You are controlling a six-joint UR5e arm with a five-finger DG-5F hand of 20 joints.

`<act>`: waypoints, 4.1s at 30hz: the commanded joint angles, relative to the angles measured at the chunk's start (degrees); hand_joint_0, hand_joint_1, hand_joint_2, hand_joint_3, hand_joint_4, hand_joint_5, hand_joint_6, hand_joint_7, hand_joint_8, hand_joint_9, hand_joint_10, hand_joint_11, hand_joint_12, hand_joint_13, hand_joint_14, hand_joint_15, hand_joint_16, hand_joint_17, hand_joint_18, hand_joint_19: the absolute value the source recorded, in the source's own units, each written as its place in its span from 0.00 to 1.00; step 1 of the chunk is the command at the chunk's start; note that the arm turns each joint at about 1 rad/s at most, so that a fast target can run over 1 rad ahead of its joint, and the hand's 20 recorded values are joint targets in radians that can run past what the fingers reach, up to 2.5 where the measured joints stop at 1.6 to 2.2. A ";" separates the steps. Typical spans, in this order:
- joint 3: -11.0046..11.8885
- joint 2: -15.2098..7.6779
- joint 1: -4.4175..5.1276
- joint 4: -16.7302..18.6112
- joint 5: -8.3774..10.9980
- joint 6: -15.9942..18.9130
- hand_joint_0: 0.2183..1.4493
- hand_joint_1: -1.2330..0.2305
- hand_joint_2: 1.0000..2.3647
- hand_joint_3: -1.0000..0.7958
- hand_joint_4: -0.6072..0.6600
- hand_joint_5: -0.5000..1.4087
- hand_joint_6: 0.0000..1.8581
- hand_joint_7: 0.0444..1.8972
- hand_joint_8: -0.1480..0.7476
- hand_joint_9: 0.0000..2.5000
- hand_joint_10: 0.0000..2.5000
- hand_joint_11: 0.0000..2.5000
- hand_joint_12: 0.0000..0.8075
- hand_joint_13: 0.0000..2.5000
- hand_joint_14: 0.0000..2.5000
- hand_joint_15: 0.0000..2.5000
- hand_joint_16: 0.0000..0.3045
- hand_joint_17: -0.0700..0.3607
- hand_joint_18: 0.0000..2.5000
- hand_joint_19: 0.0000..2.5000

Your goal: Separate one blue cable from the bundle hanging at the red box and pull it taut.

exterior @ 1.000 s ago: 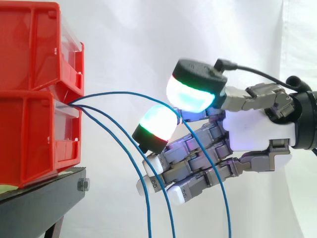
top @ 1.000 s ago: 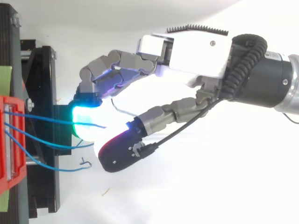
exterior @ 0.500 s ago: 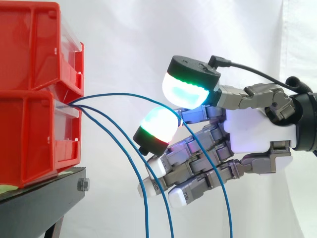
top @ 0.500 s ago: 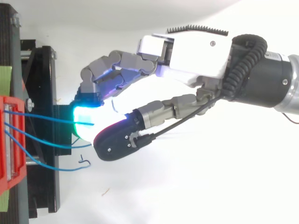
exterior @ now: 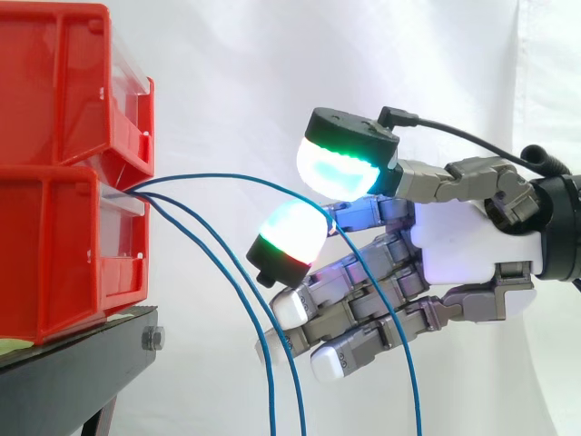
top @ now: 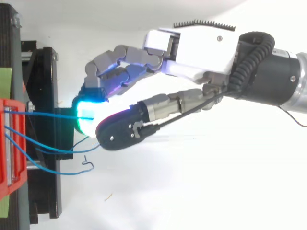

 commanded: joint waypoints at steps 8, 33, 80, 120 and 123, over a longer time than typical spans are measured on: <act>-0.46 -0.06 -0.19 -1.80 3.22 4.01 0.30 0.44 0.01 0.44 0.57 0.17 0.44 0.58 0.53 0.30 0.01 0.26 0.48 0.21 0.00 0.11 0.17 0.44 0.23 0.15; -0.46 -0.06 0.95 -4.26 6.30 8.23 0.30 0.38 0.01 0.37 0.55 0.15 0.48 0.53 0.50 0.31 0.01 0.30 0.45 0.23 0.01 0.12 0.16 0.41 0.24 0.17; -5.12 -0.06 1.92 0.57 6.04 15.44 0.37 0.32 0.01 0.49 0.33 0.16 0.50 0.63 0.50 0.44 0.01 0.47 0.45 0.33 0.01 0.20 0.15 0.40 0.29 0.17; -5.65 -0.06 1.48 -4.00 -2.05 13.94 0.39 0.30 0.01 0.47 0.35 0.16 0.49 0.62 0.47 0.53 0.17 0.66 0.43 0.47 0.40 0.62 0.12 0.36 0.55 0.68; -5.65 0.02 1.48 -4.00 -2.05 13.94 0.39 0.30 0.01 0.47 0.35 0.16 0.49 0.61 0.48 0.52 0.24 0.65 0.43 0.46 0.45 0.62 0.12 0.35 0.55 0.70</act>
